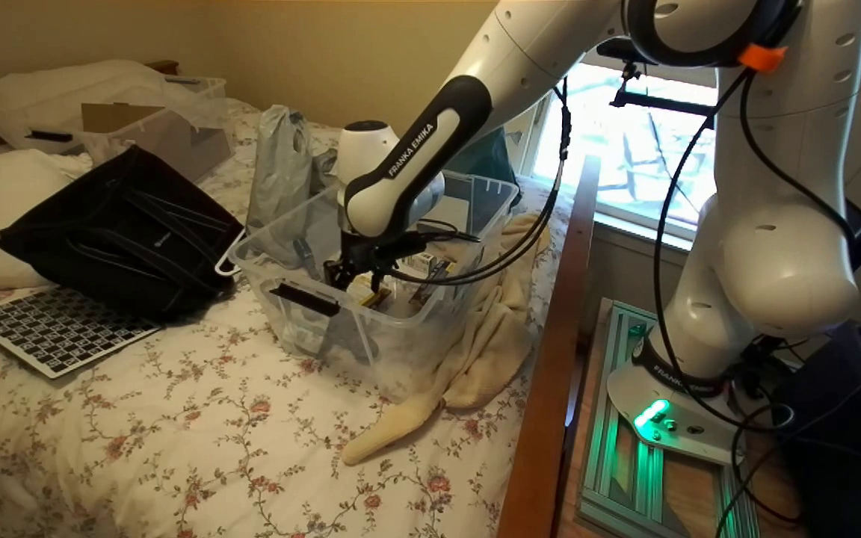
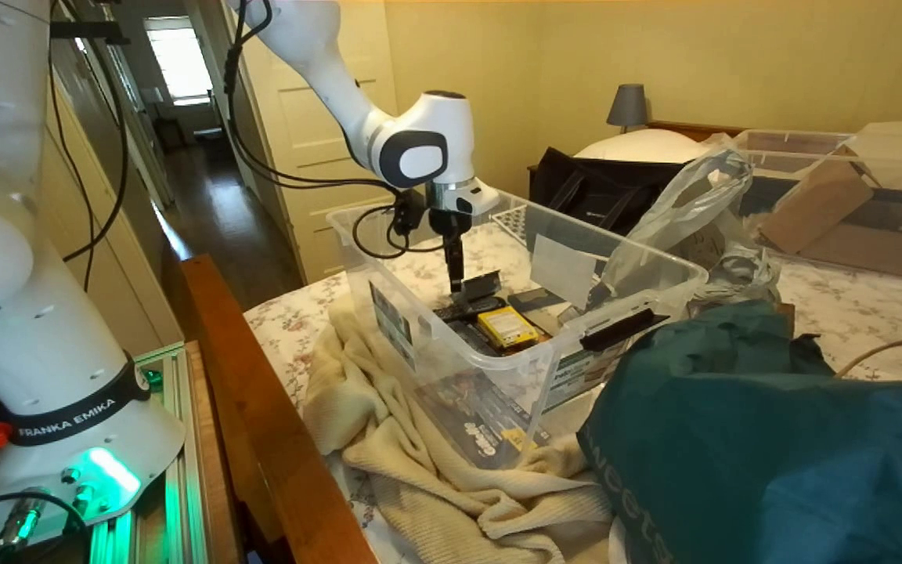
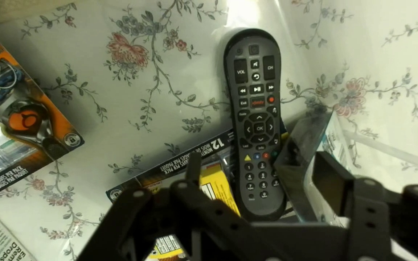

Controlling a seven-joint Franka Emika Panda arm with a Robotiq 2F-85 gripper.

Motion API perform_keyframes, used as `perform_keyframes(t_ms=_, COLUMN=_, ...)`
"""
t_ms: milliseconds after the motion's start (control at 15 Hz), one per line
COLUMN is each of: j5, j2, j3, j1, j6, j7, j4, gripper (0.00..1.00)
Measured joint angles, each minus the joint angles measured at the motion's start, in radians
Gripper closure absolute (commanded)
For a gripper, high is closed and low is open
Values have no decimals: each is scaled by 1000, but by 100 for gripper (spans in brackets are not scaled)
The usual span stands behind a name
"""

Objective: Take an item out of the plastic container

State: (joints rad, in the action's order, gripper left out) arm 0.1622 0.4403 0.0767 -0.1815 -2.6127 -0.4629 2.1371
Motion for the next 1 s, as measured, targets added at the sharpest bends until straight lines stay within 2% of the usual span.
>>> perform_keyframes(t_ms=400, j5=0, j2=67, j3=-1, j1=4, j6=-47, j7=0, j4=-31, gripper=0)
perform_keyframes(t_ms=1000, j5=0, j2=189, j3=-2, j1=4, j6=-40, j7=1, j4=-140, gripper=0)
